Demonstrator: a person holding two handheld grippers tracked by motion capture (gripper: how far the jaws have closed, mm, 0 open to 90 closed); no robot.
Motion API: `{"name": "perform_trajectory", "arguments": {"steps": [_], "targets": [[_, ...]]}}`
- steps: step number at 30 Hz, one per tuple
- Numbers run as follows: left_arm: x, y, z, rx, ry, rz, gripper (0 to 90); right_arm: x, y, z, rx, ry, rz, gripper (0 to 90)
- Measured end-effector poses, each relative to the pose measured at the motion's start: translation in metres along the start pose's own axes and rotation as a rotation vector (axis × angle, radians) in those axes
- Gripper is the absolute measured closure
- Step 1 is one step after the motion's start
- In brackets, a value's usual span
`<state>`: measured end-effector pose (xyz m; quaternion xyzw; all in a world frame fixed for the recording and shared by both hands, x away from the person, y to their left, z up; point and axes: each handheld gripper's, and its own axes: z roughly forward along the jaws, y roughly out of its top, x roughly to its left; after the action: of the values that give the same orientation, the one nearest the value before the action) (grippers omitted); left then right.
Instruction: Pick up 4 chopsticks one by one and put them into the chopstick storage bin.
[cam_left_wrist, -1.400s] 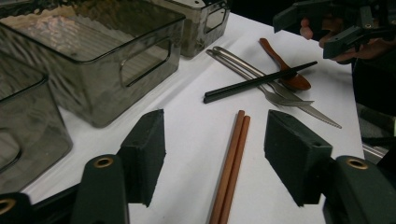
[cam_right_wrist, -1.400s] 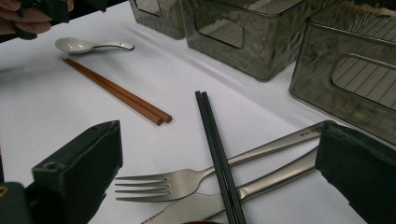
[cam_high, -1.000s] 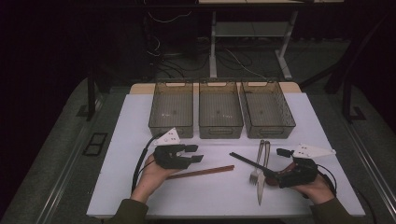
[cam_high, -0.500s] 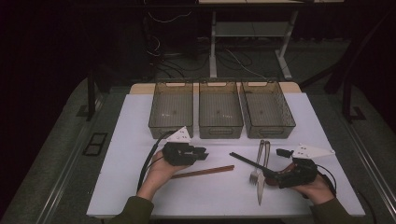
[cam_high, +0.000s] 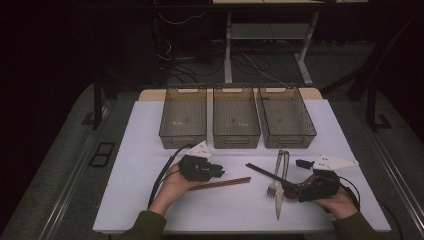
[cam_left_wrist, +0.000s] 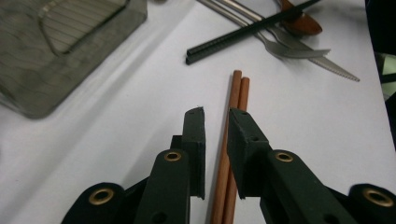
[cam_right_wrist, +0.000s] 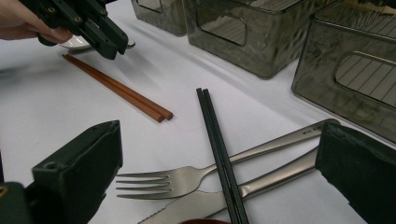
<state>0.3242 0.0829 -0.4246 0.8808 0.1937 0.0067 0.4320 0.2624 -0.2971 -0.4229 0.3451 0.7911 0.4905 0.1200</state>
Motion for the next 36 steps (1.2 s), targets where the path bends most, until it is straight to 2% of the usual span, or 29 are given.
{"name": "perform_trajectory", "arguments": {"steps": [1,18,21,31,33,34,36], "targets": [[-0.001,-0.001,0.002,0.017,0.0,0.004,75.9,0.0,0.0,0.0,0.0,0.0,0.0,0.5],[-0.003,-0.005,0.012,0.098,-0.045,0.025,76.7,0.001,-0.001,0.001,0.006,-0.005,-0.005,0.5],[-0.004,-0.006,0.014,0.098,-0.044,0.014,77.0,0.001,-0.001,0.001,0.006,-0.005,-0.007,0.5],[-0.002,-0.007,0.016,0.116,-0.044,0.028,78.7,0.001,-0.001,0.001,0.009,-0.006,-0.007,0.5],[-0.003,-0.007,0.017,0.118,-0.044,0.019,79.1,0.001,-0.001,0.001,0.008,-0.006,-0.007,0.5],[-0.002,-0.007,0.016,0.128,-0.045,0.033,79.1,0.001,-0.001,0.001,0.009,-0.006,-0.006,0.6],[-0.002,-0.008,0.017,0.131,-0.039,0.032,79.3,0.001,-0.001,0.001,0.009,-0.005,-0.007,0.5]]}}
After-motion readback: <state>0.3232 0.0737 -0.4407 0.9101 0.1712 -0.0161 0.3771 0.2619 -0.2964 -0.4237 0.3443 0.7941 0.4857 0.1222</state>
